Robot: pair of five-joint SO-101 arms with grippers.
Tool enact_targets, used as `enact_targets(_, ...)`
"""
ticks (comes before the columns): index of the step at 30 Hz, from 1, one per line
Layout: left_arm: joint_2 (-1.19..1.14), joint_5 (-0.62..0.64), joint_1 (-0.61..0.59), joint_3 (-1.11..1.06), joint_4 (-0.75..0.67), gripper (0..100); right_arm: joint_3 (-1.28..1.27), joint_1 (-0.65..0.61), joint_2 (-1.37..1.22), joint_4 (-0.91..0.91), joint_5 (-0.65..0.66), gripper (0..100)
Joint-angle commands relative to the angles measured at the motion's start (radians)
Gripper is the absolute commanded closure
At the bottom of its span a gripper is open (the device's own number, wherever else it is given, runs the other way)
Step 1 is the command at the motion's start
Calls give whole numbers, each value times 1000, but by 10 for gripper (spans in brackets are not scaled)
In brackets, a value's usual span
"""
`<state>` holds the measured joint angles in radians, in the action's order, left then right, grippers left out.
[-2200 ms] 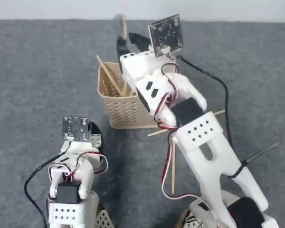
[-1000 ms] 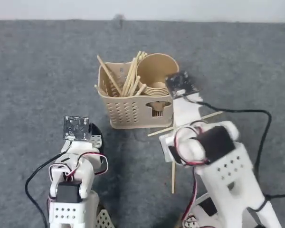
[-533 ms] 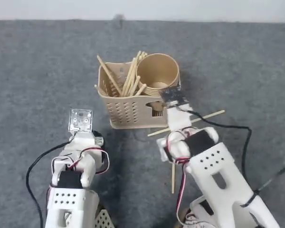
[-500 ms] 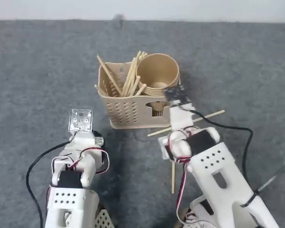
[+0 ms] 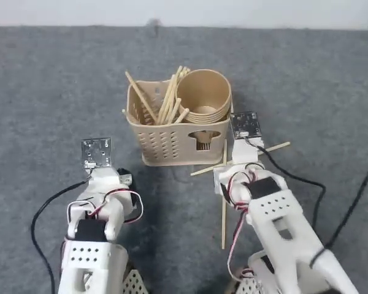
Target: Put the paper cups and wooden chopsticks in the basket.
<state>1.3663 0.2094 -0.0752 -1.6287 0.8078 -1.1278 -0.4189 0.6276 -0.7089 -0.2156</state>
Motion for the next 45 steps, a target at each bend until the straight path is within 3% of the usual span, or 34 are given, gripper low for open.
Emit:
enact_targets(1, -9, 12, 8, 48, -26, 984, 12, 31, -125, 104, -11, 931)
enact_targets(5, -8, 11, 8, 48, -26, 984, 29, 48, -252, 186, -11, 931)
enact_targets(16, -6, 8, 8, 48, -26, 984, 103, 82, -387, 182, -11, 937)
enact_targets(19, -6, 8, 8, 48, -26, 984, 104, 88, -374, 153, -11, 991)
enact_targets(32, -6, 8, 0, 45, -26, 984, 100, 199, -131, -19, -14, 991)
enact_targets(45, -6, 9, 0, 45, -28, 984, 100, 286, 343, -259, -14, 991)
